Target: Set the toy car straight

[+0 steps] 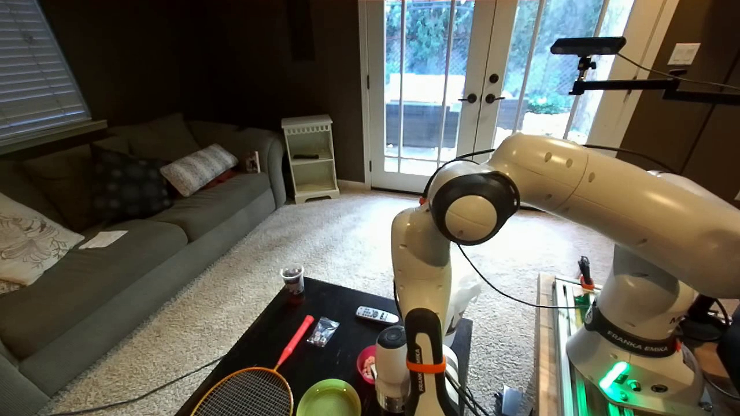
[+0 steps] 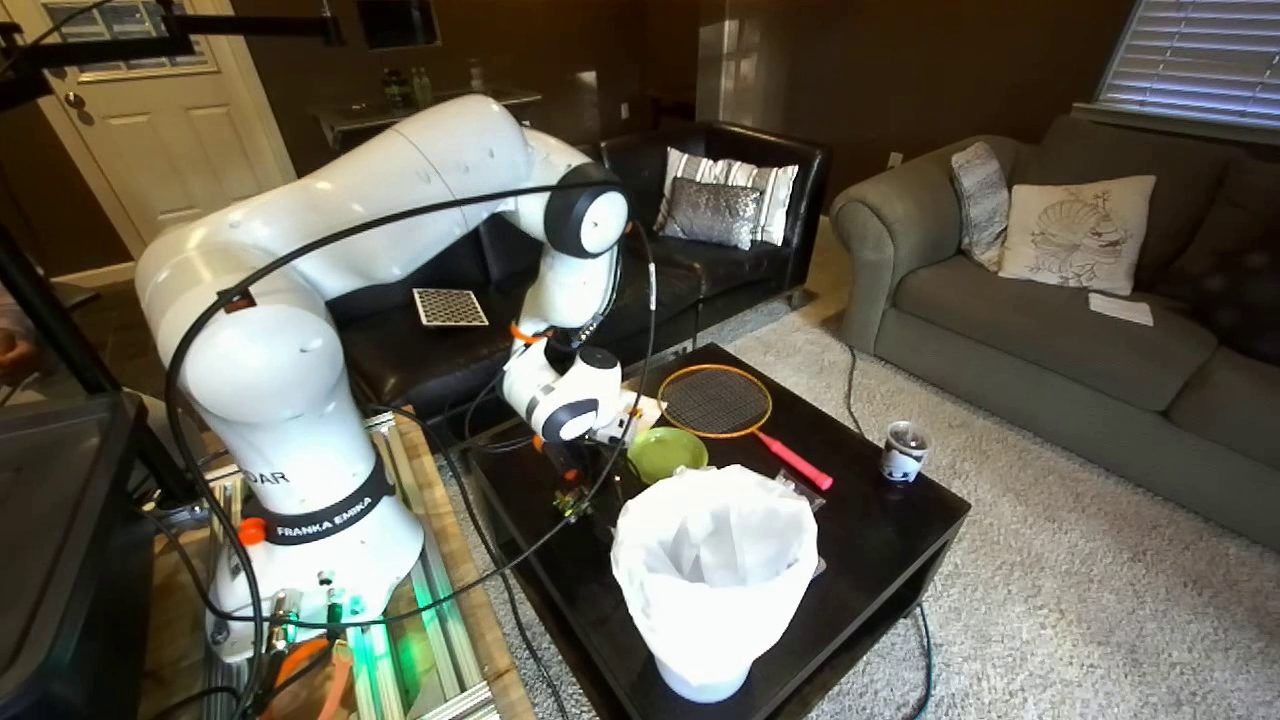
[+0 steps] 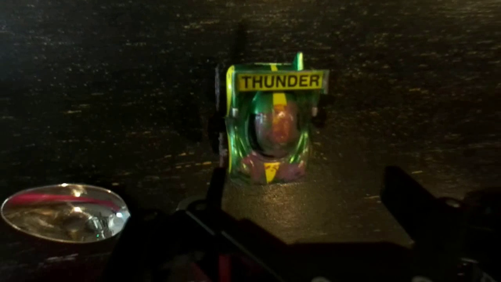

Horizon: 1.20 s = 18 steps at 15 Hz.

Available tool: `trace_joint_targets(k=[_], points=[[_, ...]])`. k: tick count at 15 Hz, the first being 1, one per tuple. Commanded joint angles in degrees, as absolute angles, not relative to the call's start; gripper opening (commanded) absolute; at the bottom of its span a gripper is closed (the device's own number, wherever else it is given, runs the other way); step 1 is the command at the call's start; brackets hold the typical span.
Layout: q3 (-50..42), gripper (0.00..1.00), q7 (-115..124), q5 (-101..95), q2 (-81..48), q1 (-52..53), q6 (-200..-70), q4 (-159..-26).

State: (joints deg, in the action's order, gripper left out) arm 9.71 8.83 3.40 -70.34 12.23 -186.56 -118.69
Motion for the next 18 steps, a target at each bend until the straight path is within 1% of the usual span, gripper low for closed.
trace_joint_targets(k=[1, 9, 18], points=[[8.2, 1.0, 11.3, 7.0, -61.4, 15.9, -184.6, -125.9], [6.6, 1.0, 12.5, 7.6, -49.3, 18.6, -177.0, -133.5], [2.7, 1.0, 15.0, 6.9, -42.5, 23.7, -173.4, -136.9]])
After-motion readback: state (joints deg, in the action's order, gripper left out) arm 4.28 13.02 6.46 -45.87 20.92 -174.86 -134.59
